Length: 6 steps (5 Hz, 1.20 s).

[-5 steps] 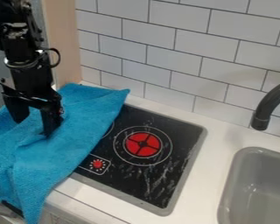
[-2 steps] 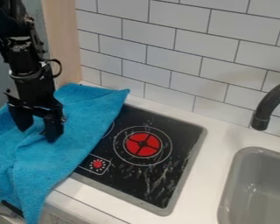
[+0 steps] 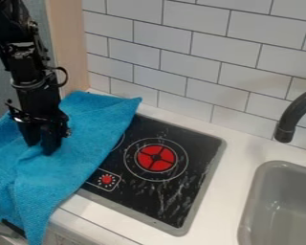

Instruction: Fold the cloth from left to right

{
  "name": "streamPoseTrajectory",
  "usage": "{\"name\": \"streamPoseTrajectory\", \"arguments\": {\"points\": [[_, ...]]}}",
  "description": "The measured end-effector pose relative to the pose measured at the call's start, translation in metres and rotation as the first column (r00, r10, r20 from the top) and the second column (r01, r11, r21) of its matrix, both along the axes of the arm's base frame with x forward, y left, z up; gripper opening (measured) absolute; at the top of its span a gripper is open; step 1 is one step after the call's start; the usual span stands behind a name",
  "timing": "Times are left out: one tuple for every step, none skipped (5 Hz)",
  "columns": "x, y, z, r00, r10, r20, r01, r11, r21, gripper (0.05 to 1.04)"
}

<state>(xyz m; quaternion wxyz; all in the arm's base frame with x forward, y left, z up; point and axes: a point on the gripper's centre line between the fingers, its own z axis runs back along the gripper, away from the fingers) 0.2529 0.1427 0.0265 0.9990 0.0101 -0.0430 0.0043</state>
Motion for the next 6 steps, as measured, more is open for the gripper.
{"name": "streamPoseTrajectory", "arguments": {"points": [[0.000, 0.000, 0.000, 1.000, -0.003, 0.000, 0.003, 1.000, 0.000, 0.167], [0.000, 0.000, 0.000, 1.000, -0.010, -0.002, 0.010, 1.000, -0.002, 0.074], [-0.001, -0.003, 0.001, 1.000, -0.017, -0.005, 0.017, 1.000, -0.022, 0.053], [0.000, -0.009, 0.017, 0.999, -0.045, 0.024, 0.046, 0.998, -0.042, 0.051], [0.002, -0.017, 0.038, 0.995, -0.059, 0.082, 0.064, 0.996, -0.064, 0.051], [0.007, -0.034, 0.056, 0.988, -0.084, 0.130, 0.095, 0.992, -0.086, 0.051]]}}
